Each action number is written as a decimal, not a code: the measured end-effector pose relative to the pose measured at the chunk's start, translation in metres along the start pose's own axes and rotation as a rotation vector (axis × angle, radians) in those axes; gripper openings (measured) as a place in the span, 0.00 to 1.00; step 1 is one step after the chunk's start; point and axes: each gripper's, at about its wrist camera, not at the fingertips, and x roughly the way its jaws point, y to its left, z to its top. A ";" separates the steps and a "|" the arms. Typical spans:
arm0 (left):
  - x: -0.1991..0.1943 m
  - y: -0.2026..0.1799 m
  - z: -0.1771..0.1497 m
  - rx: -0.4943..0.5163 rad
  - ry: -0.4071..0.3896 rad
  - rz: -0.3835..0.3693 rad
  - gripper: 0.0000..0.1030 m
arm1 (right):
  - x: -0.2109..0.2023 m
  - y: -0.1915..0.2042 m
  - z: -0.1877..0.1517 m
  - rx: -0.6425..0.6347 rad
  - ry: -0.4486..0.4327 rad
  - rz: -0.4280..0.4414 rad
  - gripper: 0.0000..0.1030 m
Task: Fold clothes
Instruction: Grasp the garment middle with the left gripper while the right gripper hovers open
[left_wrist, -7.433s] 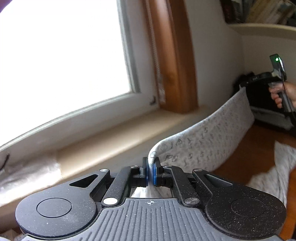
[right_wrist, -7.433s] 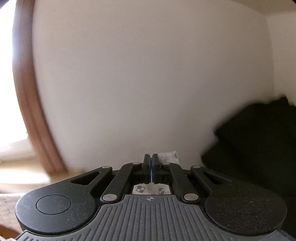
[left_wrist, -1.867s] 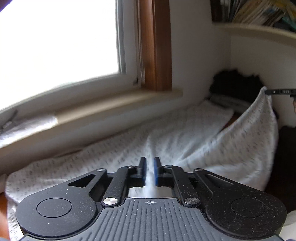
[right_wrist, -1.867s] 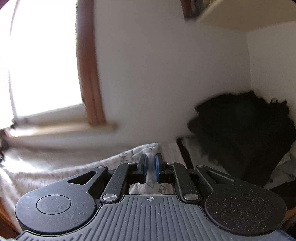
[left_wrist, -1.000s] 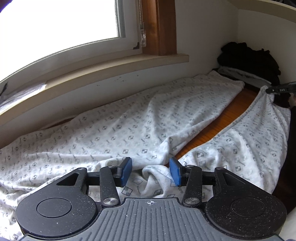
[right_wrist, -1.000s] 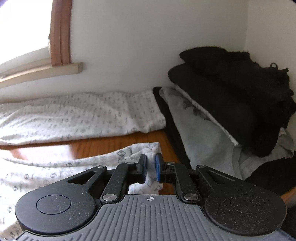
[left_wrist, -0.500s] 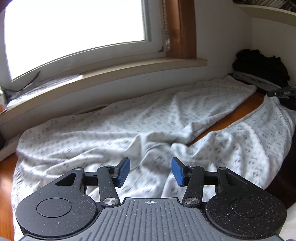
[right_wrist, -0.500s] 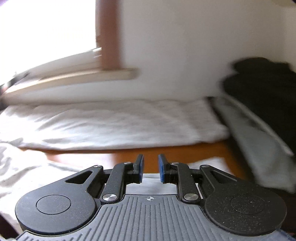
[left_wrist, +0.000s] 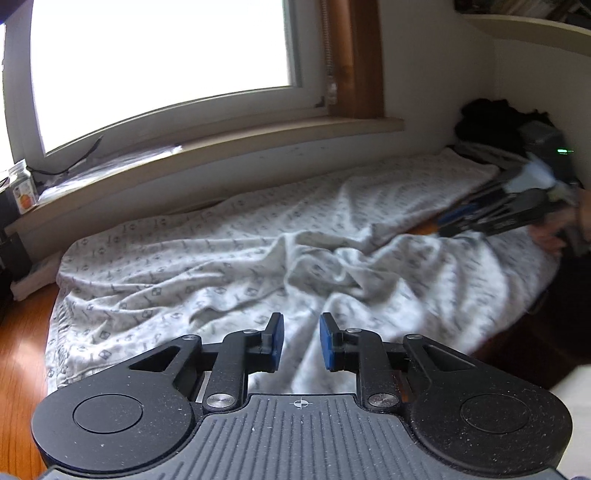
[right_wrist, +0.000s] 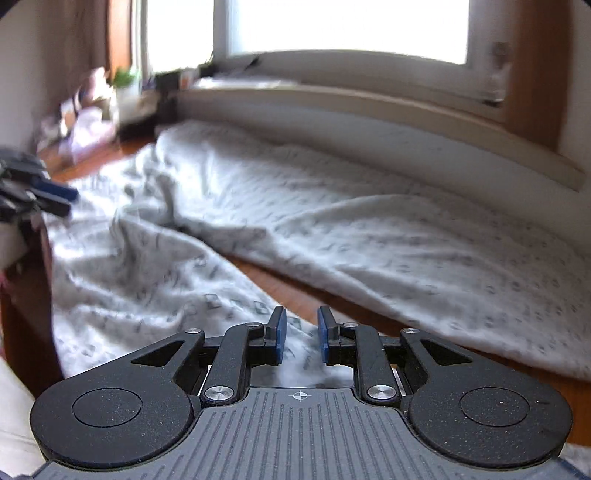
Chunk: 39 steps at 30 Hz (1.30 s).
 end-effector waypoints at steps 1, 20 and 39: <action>-0.003 -0.004 -0.002 0.005 -0.002 -0.013 0.23 | 0.002 0.001 0.001 -0.007 -0.001 0.001 0.20; 0.029 -0.035 -0.012 0.053 0.065 -0.076 0.04 | -0.014 0.024 -0.002 -0.056 -0.017 0.124 0.29; -0.065 -0.041 -0.011 0.136 0.188 -0.131 0.01 | -0.010 0.009 -0.004 0.010 0.027 0.118 0.29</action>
